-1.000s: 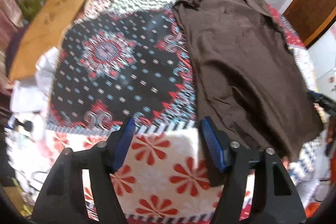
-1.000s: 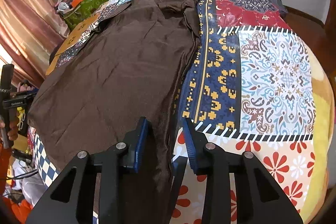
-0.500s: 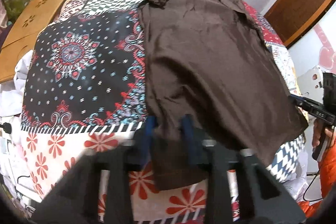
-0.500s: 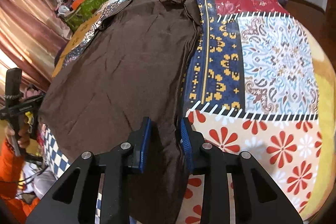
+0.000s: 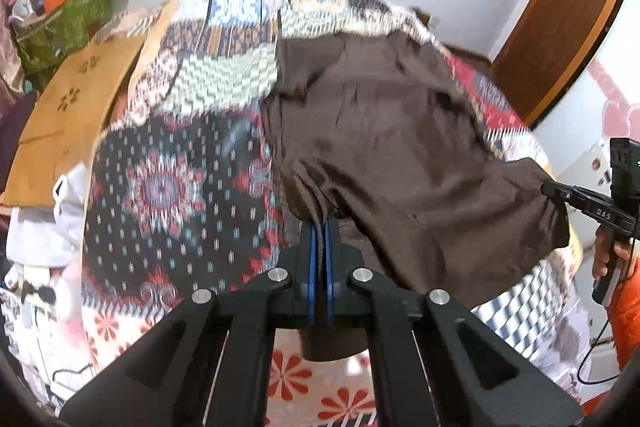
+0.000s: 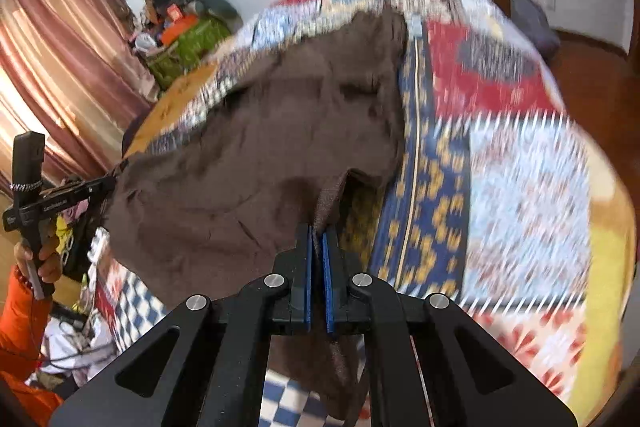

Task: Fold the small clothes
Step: 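Close both grippers on the shirt hem and lift it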

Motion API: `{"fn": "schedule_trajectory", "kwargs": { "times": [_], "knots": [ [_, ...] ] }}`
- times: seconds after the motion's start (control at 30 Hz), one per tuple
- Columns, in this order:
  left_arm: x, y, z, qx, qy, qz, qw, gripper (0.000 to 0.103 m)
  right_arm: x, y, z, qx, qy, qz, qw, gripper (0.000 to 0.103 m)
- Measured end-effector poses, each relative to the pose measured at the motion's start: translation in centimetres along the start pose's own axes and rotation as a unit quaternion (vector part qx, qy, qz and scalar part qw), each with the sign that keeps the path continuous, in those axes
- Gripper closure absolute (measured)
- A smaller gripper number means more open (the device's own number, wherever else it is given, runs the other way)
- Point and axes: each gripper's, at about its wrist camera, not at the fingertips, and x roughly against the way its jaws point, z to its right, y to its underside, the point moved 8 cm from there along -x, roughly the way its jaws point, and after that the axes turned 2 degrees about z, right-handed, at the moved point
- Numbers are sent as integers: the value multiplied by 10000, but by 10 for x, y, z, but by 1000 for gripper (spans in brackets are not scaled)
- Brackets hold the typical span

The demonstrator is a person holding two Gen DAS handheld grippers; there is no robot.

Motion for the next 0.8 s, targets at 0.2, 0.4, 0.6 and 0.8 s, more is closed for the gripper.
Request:
{"fn": "schedule_trajectory", "kwargs": {
  "times": [0.2,0.4,0.6,0.8],
  "knots": [
    [-12,-40,-2,-1,6,231,9997,100,0,-54,9,307,309,439,9981,99],
    [-71,-22,-41,142,-497,-476,9975,99,-45,-60,26,491,598,52,9970,99],
    [-85,10,-76,555,-585,-933,9924,99,-68,-36,40,366,699,-395,9961,91],
    [-64,-9,-50,349,-375,-651,9966,85,-46,-35,42,411,881,-202,9951,67]
  ]
}}
